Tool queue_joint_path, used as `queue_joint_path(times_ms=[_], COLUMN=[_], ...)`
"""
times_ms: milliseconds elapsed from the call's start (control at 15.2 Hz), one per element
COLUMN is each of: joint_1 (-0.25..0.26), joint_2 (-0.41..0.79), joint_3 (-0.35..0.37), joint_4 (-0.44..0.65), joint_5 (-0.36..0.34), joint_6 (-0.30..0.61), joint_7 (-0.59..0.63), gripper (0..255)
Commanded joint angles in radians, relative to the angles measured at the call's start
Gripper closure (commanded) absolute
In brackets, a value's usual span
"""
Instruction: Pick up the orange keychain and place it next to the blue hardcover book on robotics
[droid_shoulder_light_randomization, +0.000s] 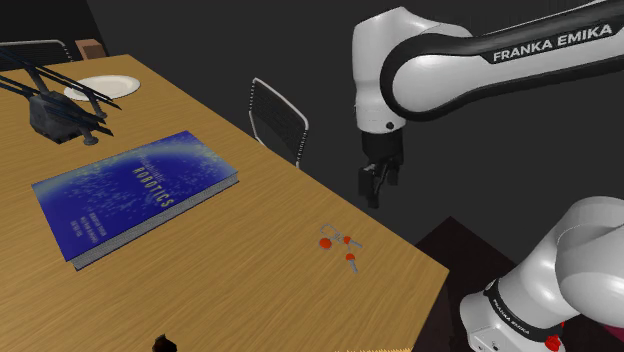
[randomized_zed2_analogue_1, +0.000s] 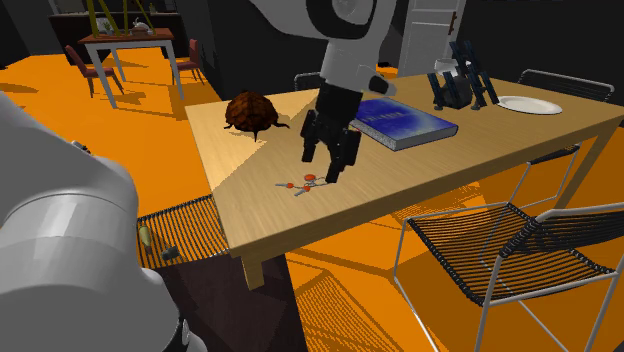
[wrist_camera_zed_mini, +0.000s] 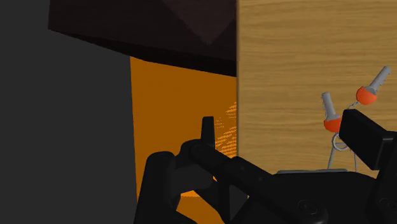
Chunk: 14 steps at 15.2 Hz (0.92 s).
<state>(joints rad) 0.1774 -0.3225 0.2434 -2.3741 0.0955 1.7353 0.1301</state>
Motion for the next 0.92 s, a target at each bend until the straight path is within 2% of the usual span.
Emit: queue_joint_path(times_ms=[0, 396, 858], joint_1=[0.018, 0.069, 0.077], joint_2=[0.067, 0.267, 0.290], joint_3=[0.026, 0.094, 0.102], joint_4=[0.027, 0.124, 0.059], joint_5=[0.013, 0.025, 0.029], joint_6=[0.031, 0.106, 0.192], joint_7=[0.014, 0.053, 0.055], gripper=[0, 0, 0])
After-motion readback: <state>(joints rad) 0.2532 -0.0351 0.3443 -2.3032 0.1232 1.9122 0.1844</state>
